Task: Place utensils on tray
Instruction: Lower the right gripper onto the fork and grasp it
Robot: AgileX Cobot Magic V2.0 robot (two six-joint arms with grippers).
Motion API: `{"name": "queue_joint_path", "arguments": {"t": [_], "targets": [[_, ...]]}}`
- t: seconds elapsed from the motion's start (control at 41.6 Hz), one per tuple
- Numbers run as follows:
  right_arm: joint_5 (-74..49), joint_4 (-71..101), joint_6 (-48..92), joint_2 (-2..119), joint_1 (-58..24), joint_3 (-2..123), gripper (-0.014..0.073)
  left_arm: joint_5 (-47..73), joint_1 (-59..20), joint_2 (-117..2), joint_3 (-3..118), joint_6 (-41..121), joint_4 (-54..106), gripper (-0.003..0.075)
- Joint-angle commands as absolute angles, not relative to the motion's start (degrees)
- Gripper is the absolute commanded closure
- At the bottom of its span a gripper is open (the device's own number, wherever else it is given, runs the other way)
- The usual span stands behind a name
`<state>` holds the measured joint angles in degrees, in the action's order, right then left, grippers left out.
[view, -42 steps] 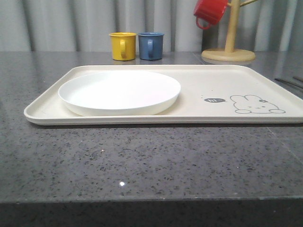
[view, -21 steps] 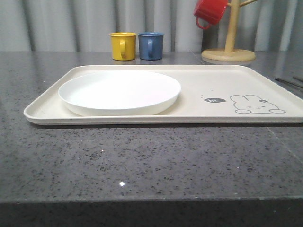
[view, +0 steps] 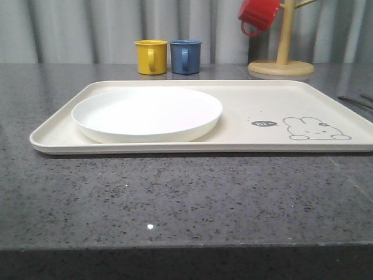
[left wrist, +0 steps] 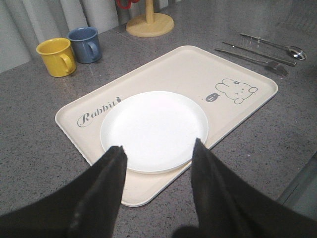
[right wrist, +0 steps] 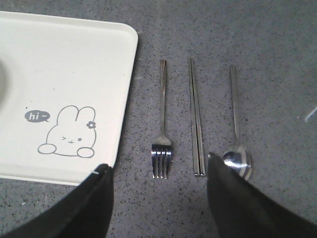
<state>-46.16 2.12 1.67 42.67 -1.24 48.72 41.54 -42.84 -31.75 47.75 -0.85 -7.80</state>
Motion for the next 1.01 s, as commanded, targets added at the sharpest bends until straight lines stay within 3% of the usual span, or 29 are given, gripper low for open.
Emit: {"name": "queue_joint_path", "arguments": {"t": [0.0, 0.457, 0.987], "targets": [[-44.33, 2.10, 1.59, 48.31, -1.34, 53.98, 0.0147, 36.99, -43.22, -31.96, 49.20, -1.40, -8.16, 0.0406], [-56.18, 2.10, 1.59, 75.44, -1.34, 70.95, 0.0147, 36.99, -43.22, -31.96, 49.20, -1.40, -8.16, 0.0406], [-62.53, 0.00, 1.63, 93.81, -1.34, 83.04, 0.0148, 36.99, -43.22, -31.96, 49.20, -1.40, -8.16, 0.0406]]}}
